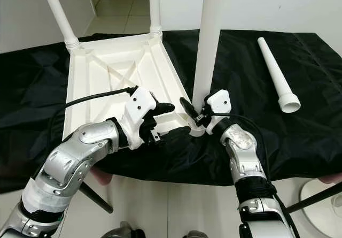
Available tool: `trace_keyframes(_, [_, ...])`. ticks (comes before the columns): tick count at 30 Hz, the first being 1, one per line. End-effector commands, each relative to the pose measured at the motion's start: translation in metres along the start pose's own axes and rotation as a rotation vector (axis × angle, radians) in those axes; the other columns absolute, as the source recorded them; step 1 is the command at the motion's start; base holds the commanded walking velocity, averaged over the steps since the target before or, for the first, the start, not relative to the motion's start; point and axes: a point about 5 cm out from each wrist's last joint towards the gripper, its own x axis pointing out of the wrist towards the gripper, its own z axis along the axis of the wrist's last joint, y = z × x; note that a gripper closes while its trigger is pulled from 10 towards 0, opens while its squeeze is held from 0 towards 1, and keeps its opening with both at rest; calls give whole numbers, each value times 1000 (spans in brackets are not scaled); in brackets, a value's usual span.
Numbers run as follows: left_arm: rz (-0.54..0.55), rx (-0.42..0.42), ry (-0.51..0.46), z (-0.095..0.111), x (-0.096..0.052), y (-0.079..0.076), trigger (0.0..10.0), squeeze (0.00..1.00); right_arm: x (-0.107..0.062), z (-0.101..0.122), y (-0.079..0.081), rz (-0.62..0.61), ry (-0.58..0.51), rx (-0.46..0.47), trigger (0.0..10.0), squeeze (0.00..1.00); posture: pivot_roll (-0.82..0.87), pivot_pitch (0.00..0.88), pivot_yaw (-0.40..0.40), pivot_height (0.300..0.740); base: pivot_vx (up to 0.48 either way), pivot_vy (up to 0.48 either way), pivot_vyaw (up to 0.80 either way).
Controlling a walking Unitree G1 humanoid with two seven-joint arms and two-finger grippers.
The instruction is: Building children table
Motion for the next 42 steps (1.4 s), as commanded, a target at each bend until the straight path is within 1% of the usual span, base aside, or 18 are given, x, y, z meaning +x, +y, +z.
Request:
trace_keyframes(1, [3,0,7,0,-2,1,10000,0,-8,-29,12,19,142,67,10000,0,-23,45,92,740,0,0,0])
trace_keyframes(3, [3,2,7,1,-2,2,10000,0,-8,-28,12,22,141,64,10000,0,-23,45,92,740,0,0,0])
trace_keyframes(11, [9,-7,5,0,-2,0,10000,0,-11,-30,20,26,132,119,10000,0,-19,36,82,740,0,0,0])
trace_keyframes(13, [9,-7,5,0,-2,0,10000,0,-11,-30,20,26,132,119,10000,0,-19,36,82,740,0,0,0])
trace_keyframes(15, [9,-5,6,0,-2,0,10000,0,-11,-35,21,-4,165,140,10000,0,-18,33,81,740,0,0,0])
trace_keyframes(16, [9,-5,6,0,-2,0,10000,0,-11,-39,21,-43,188,174,10000,0,-18,31,81,740,0,0,0])
trace_keyframes(17, [9,-5,6,0,-2,0,10000,0,-11,-39,21,-43,188,174,10000,0,-18,31,81,740,0,0,0])
trace_keyframes(18, [9,-5,6,0,-2,0,10000,0,-11,-40,21,-55,190,195,10000,0,-18,31,81,740,0,0,0])
trace_keyframes(20, [9,-5,6,0,-2,0,10000,0,-11,-40,21,-55,190,195,10000,0,-18,31,81,740,0,0,0])
trace_keyframes(22, [8,-4,5,0,-2,0,10000,0,-12,-42,24,-69,196,221,10000,0,-19,31,83,740,0,0,0])
trace_keyframes(26, [4,-5,6,0,-2,-1,10000,0,-14,-44,26,-77,202,224,10000,0,-20,31,83,740,0,0,0])
trace_keyframes(31, [4,-5,7,0,-2,-1,10000,0,-17,-44,30,-64,187,169,10000,0,-20,33,82,740,0,0,0])
trace_keyframes(36, [6,-5,8,0,-3,-1,10000,0,-18,-44,33,-62,191,169,10000,0,-18,33,81,740,0,0,0])
trace_keyframes(39, [7,-5,9,0,-3,-1,10000,0,-17,-45,38,-79,200,186,10000,0,-18,33,81,740,0,0,0])
trace_keyframes(42, [11,-6,9,0,-3,0,10000,0,-13,-42,44,-124,195,199,10000,0,-16,35,77,740,0,0,0])
